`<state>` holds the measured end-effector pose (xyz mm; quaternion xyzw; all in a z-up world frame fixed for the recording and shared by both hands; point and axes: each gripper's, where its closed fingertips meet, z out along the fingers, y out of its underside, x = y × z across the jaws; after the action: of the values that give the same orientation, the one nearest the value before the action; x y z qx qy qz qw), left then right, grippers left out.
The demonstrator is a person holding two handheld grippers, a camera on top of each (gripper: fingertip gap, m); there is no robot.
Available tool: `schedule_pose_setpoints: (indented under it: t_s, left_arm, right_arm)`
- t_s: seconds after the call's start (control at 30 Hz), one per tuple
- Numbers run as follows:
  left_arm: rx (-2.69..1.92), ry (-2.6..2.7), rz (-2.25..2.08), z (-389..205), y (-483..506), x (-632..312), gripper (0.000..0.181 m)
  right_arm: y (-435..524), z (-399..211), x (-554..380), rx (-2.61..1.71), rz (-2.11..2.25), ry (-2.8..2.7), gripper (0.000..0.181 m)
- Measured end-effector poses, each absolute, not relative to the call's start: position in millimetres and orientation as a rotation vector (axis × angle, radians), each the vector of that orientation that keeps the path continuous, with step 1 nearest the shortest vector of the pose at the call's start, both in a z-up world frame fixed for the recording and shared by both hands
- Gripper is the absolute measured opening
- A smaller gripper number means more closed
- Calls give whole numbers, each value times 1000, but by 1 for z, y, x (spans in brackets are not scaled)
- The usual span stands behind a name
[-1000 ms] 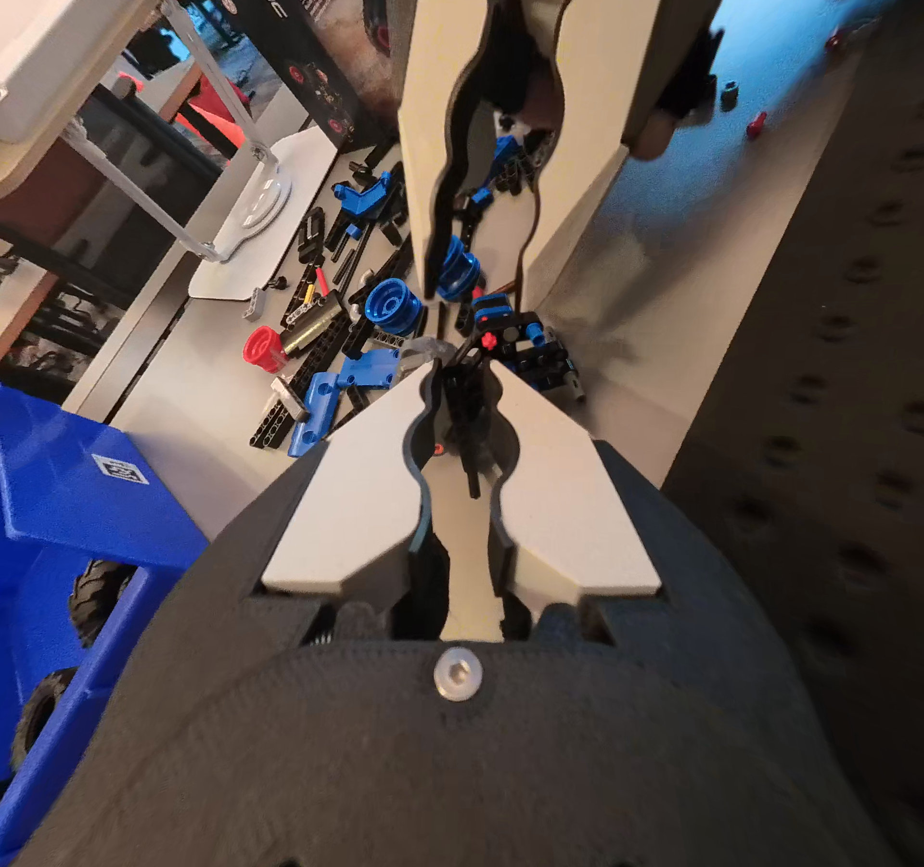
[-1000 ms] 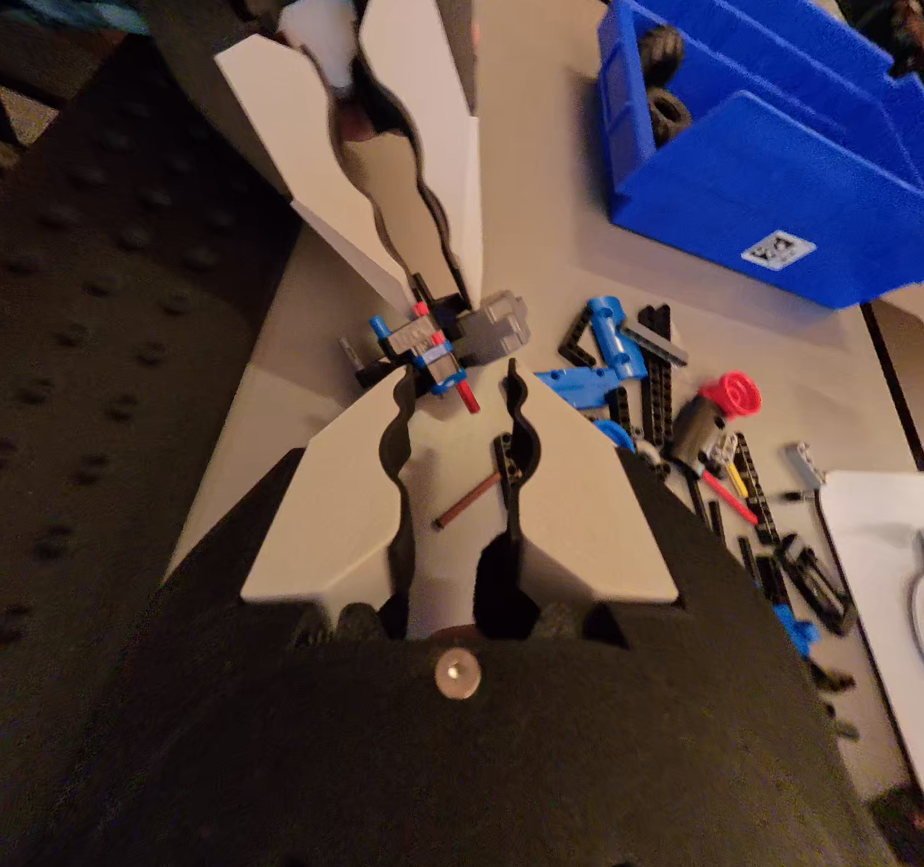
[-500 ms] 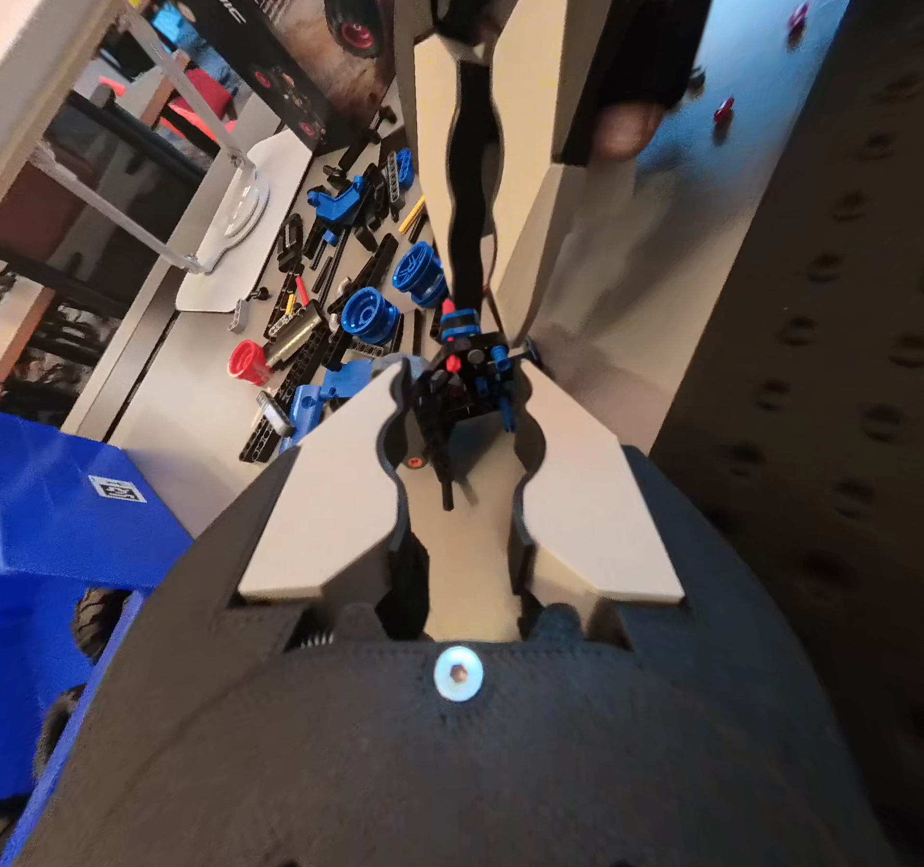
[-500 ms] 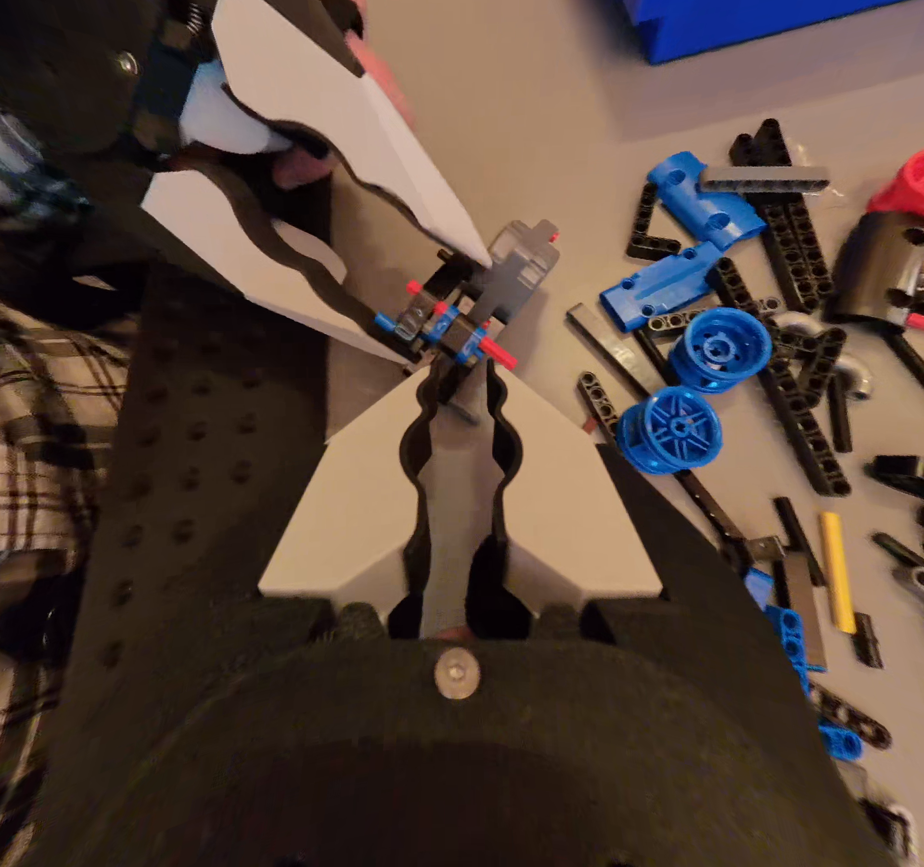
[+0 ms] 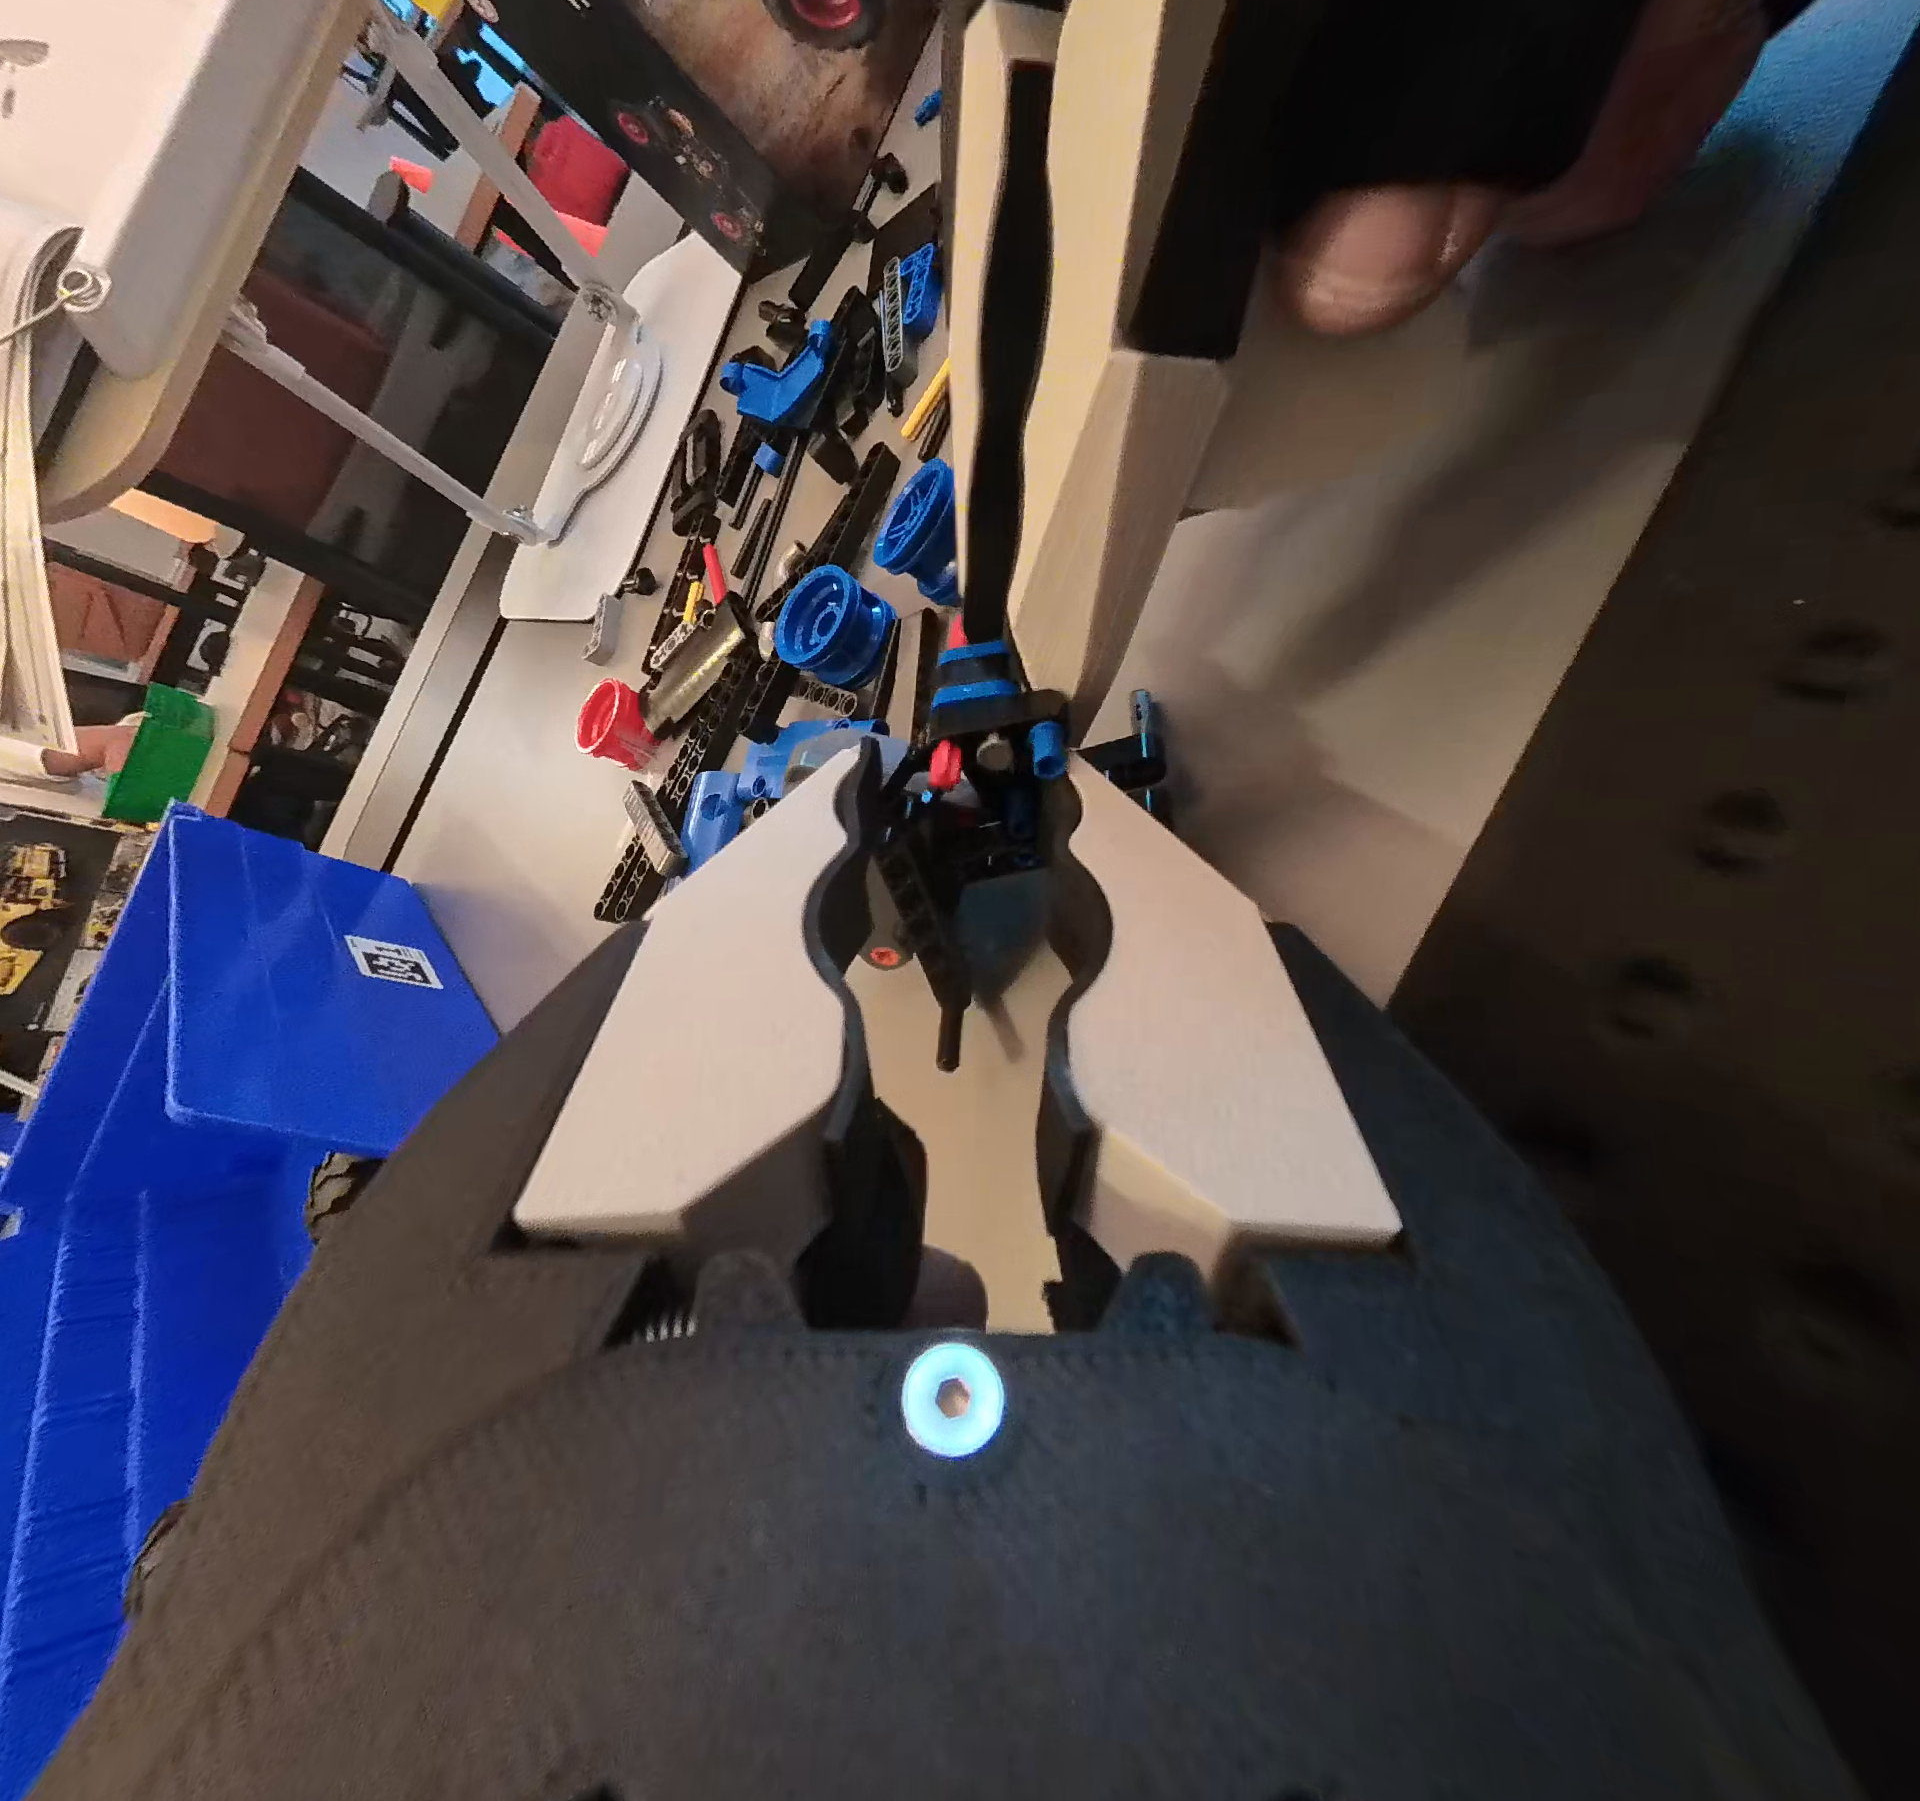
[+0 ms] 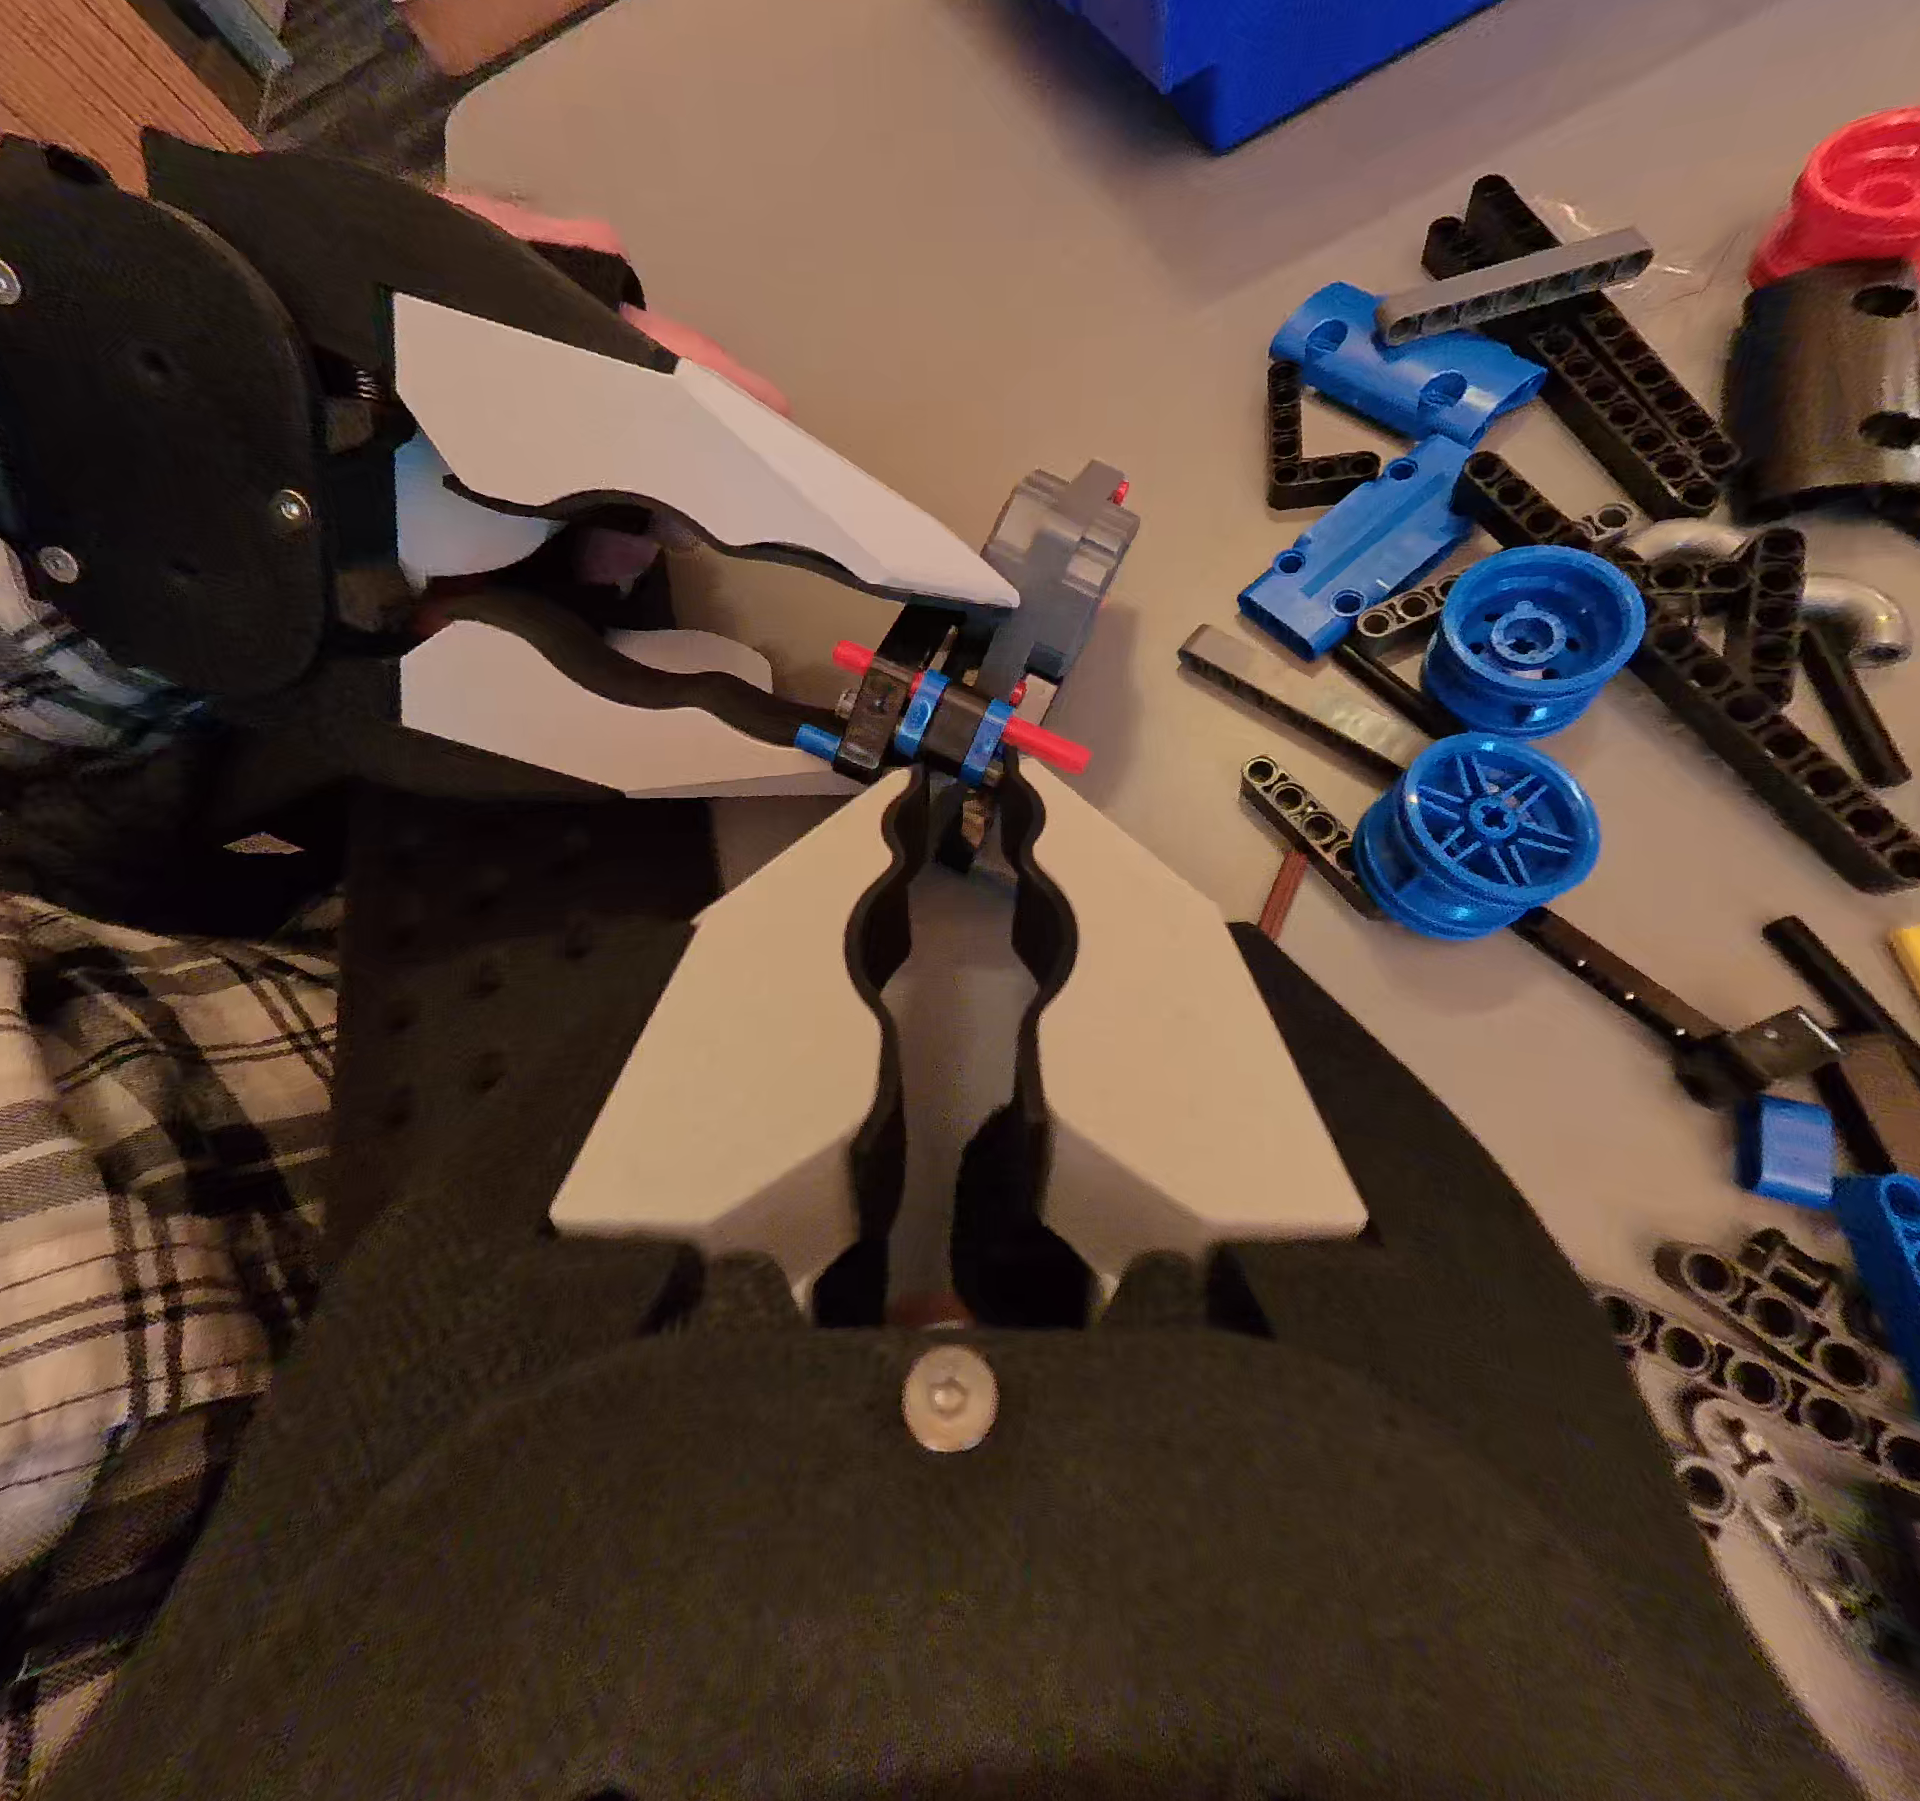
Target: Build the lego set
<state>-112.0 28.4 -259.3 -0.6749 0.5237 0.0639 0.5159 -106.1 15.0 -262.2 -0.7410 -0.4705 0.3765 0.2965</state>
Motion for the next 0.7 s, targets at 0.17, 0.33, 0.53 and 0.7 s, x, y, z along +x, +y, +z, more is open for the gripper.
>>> schedule_pose_setpoints:
  t_s: [0.17, 0.33, 0.53, 0.7]
  left_arm:
    - [-1624, 1258, 149, -260, 28, -114, 28]
    - [-1615, 1247, 152, -258, 25, -118, 29]
    - [-1618, 1232, 148, -256, 26, -119, 30]
    - [-1618, 1252, 139, -257, 24, -117, 38]
  right_arm:
    - [15, -262, -107, -1952, 936, -1268, 9]
    - [10, -257, -111, -1895, 946, -1315, 8]
    - [15, -255, -108, -1879, 921, -1320, 13]
    - [15, -253, -104, -1897, 959, -1268, 10]
